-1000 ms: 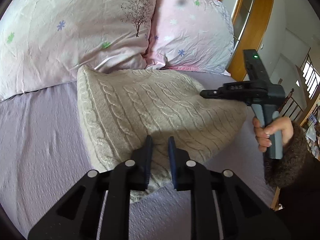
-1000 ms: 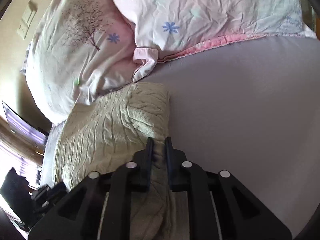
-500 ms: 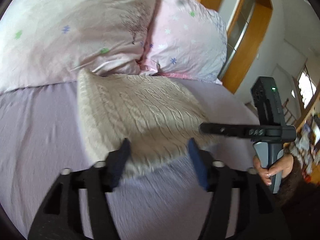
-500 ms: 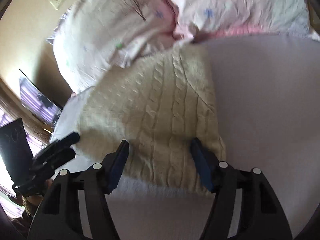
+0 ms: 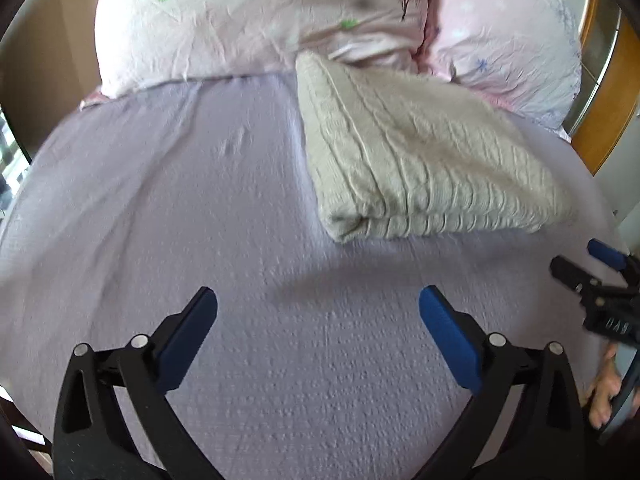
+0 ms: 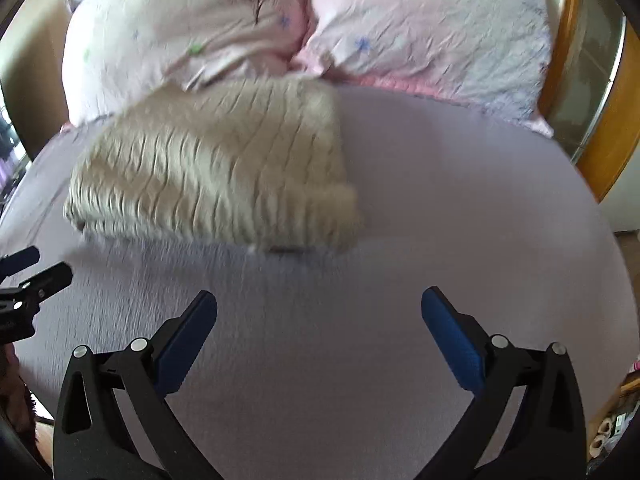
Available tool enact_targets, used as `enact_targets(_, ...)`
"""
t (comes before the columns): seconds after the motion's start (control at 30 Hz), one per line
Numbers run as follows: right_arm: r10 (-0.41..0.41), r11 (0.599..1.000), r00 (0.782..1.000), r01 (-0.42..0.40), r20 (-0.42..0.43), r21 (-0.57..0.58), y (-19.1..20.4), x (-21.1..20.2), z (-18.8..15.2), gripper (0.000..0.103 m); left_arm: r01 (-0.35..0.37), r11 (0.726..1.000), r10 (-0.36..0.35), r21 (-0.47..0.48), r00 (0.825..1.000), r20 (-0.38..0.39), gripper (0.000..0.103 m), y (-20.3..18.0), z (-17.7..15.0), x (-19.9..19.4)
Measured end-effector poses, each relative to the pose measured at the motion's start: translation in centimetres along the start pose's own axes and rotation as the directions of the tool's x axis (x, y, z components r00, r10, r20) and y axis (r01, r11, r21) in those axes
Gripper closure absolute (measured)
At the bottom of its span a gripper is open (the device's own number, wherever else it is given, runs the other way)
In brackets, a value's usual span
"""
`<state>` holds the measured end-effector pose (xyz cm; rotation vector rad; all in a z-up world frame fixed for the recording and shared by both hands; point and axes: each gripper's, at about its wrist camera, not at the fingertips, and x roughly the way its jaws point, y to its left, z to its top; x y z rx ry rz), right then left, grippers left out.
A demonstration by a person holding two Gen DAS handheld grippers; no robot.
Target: Fold small clothes
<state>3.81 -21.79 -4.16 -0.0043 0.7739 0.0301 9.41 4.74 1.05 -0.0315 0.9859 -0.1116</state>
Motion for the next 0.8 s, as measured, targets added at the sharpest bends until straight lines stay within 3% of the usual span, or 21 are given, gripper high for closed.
enact_targets(0.13,-0.003,1.0,0.999,0.002,-0.037,-0.006,1.0,1.2,-0.5,0.001,-0.016,1.0,0.016,-0.006,1.0,-0.019,0.002,-0.1,-0.1,0.7)
enact_targets(0.43,0.001,1.0,0.999,-0.001,-0.034,-0.007,2.1,1.4,-0.7,0.001,-0.09,0.995,0.091,0.035,0.995,-0.038,0.002,-1.3,0.0,1.1)
enact_targets(0.8,0.009,1.0,0.999,-0.009,-0.037,0.0,1.9,1.3,-0.7,0.001,-0.097,0.995,0.098,0.018,0.994,-0.046,0.002,-1.2,0.0,1.0)
